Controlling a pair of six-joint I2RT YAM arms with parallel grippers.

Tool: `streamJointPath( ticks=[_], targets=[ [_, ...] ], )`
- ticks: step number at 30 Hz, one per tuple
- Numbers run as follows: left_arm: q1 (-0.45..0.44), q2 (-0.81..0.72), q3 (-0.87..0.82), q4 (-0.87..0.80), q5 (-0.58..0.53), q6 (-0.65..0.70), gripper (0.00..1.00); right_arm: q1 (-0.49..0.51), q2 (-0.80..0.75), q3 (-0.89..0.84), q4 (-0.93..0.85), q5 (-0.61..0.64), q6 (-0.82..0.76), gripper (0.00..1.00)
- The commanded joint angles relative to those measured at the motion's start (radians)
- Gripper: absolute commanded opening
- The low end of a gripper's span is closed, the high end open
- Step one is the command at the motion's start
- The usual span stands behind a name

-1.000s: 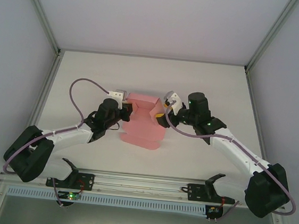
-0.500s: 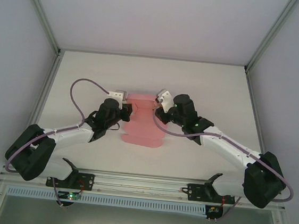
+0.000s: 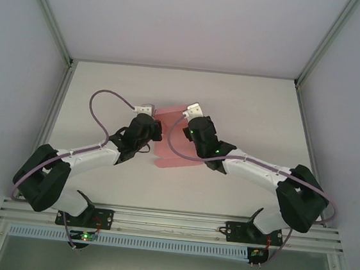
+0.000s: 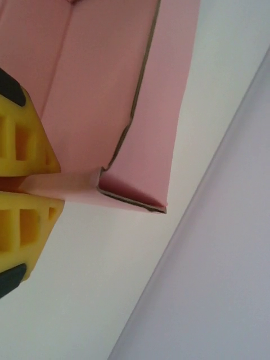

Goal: Assemble paper box

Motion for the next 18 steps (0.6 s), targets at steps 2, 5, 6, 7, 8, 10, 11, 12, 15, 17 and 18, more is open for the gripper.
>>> streamJointPath(
  ticks=[2, 5, 6, 7, 8, 10, 11, 12, 15, 17, 18],
  targets=[
    [-0.001, 0.024, 0.067, -0.208, -0.131, -0.115, 0.00, -0.012, 0.068, 0.073, 0.016, 0.334, 0.037, 0.00],
    [-0.003, 0.016, 0.079, -0.261, -0.147, -0.150, 0.00, -0.016, 0.101, 0.105, -0.012, 0.430, 0.024, 0.00],
    [-0.004, 0.010, 0.080, -0.276, -0.155, -0.158, 0.00, -0.021, 0.108, 0.110, -0.014, 0.451, 0.020, 0.00],
    [-0.003, 0.004, 0.083, -0.296, -0.167, -0.168, 0.00, -0.029, 0.112, 0.107, -0.009, 0.458, 0.013, 0.00],
    [-0.003, -0.003, 0.087, -0.321, -0.178, -0.177, 0.00, -0.041, 0.115, 0.106, -0.004, 0.459, 0.004, 0.00],
    [-0.003, -0.013, 0.101, -0.372, -0.202, -0.191, 0.00, -0.055, 0.128, 0.101, 0.015, 0.494, -0.033, 0.00],
    [-0.003, -0.015, 0.107, -0.392, -0.217, -0.197, 0.00, -0.057, 0.138, 0.104, 0.032, 0.522, -0.069, 0.00],
    [-0.003, -0.015, 0.112, -0.413, -0.234, -0.205, 0.00, -0.057, 0.151, 0.112, 0.033, 0.559, -0.092, 0.00],
    [-0.002, -0.010, 0.132, -0.488, -0.295, -0.251, 0.00, -0.061, 0.179, 0.120, 0.064, 0.656, -0.148, 0.00],
    [-0.003, -0.003, 0.144, -0.518, -0.306, -0.260, 0.00, -0.066, 0.188, 0.122, 0.087, 0.712, -0.163, 0.00],
    [-0.002, 0.000, 0.150, -0.534, -0.306, -0.273, 0.00, -0.069, 0.192, 0.125, 0.095, 0.738, -0.170, 0.00]
  ],
)
